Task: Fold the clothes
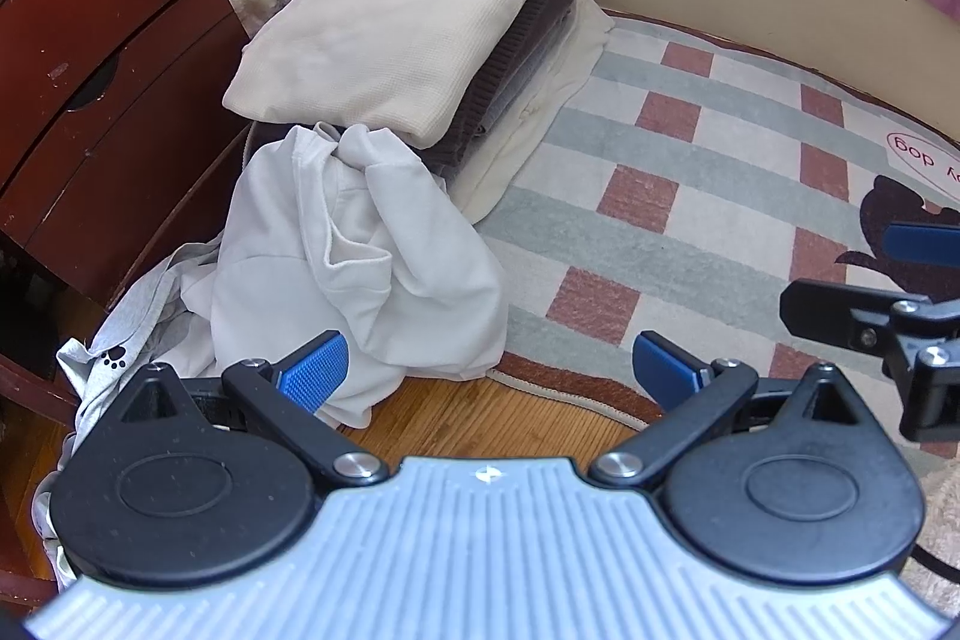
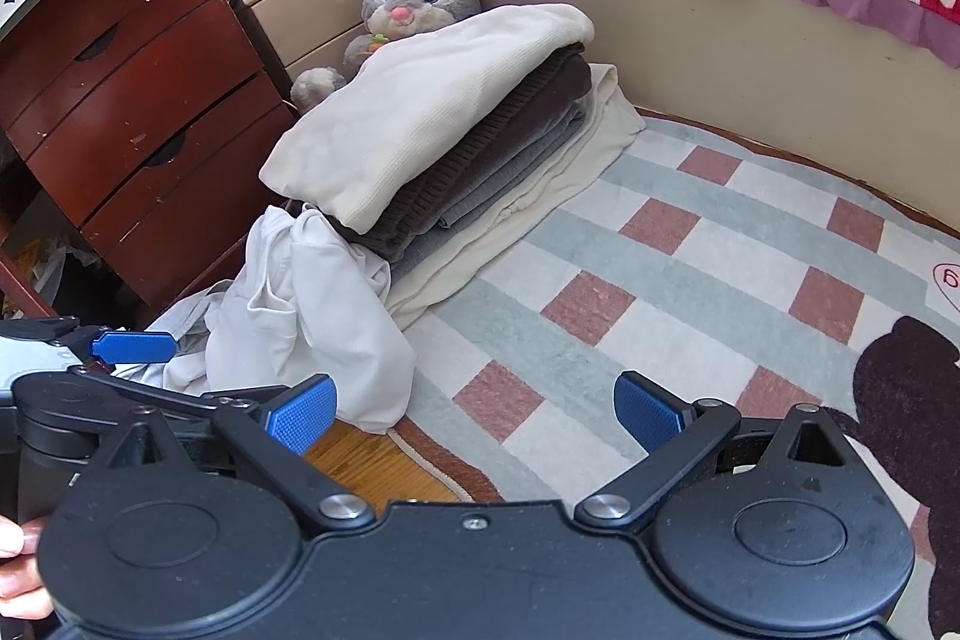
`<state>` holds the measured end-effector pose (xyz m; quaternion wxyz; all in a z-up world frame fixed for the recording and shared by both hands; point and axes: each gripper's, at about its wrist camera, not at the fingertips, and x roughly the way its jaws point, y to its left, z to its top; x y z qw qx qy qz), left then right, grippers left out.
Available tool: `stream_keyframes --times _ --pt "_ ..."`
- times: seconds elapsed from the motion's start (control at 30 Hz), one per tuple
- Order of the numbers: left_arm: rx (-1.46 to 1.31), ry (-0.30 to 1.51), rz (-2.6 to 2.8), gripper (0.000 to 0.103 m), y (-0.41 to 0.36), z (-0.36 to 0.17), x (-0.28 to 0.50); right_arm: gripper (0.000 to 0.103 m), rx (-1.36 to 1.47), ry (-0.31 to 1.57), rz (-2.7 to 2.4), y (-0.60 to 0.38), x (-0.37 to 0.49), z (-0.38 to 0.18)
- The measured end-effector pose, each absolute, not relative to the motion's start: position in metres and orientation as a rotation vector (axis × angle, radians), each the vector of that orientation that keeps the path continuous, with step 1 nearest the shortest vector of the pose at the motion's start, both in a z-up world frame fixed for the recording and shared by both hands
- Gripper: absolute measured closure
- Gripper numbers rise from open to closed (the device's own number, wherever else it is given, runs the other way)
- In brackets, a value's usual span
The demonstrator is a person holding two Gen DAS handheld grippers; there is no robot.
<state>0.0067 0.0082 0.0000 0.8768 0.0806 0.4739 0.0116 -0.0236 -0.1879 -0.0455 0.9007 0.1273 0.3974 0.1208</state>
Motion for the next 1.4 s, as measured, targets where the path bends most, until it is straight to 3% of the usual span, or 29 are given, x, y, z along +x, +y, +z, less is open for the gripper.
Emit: stream_keyframes --times 0.57,0.77,0.9,1.03,1.1,1.2,1.27,1.3,1.4 --pt "0.104 1.001 -0.008 0.0 0.023 0.004 0.01 0.002 0.259 0.832 0.246 -0.187 -0.02 -0.048" --pt "0.019 0.886 0.106 0.003 0.074 0.019 0.017 0.002 0.282 0.886 0.199 -0.184 -0.003 -0.077" --pt "-0.099 0.826 0.176 0.003 0.117 0.0 0.018 0.003 0.329 0.877 0.256 -0.171 0.007 -0.093" --pt "-0.042 0.817 0.197 0.007 0.136 -0.029 0.018 0.004 0.319 0.806 0.369 -0.144 0.01 -0.092" --pt "-0.008 0.842 0.199 0.013 0.144 -0.043 0.022 0.01 0.255 0.81 0.409 -0.123 0.021 -0.085" --pt "-0.108 0.845 0.202 0.034 0.171 -0.056 0.026 0.028 0.07 0.806 0.474 -0.091 0.036 -0.071" --pt "-0.154 0.846 0.194 0.043 0.185 -0.061 0.029 0.045 -0.059 0.782 0.5 -0.071 0.046 -0.065" --pt "-0.167 0.849 0.191 0.05 0.191 -0.063 0.03 0.046 -0.1 0.773 0.507 -0.064 0.052 -0.064" --pt "-0.128 0.833 0.168 0.056 0.193 -0.067 0.032 0.054 -0.098 0.76 0.547 -0.054 0.077 -0.069"
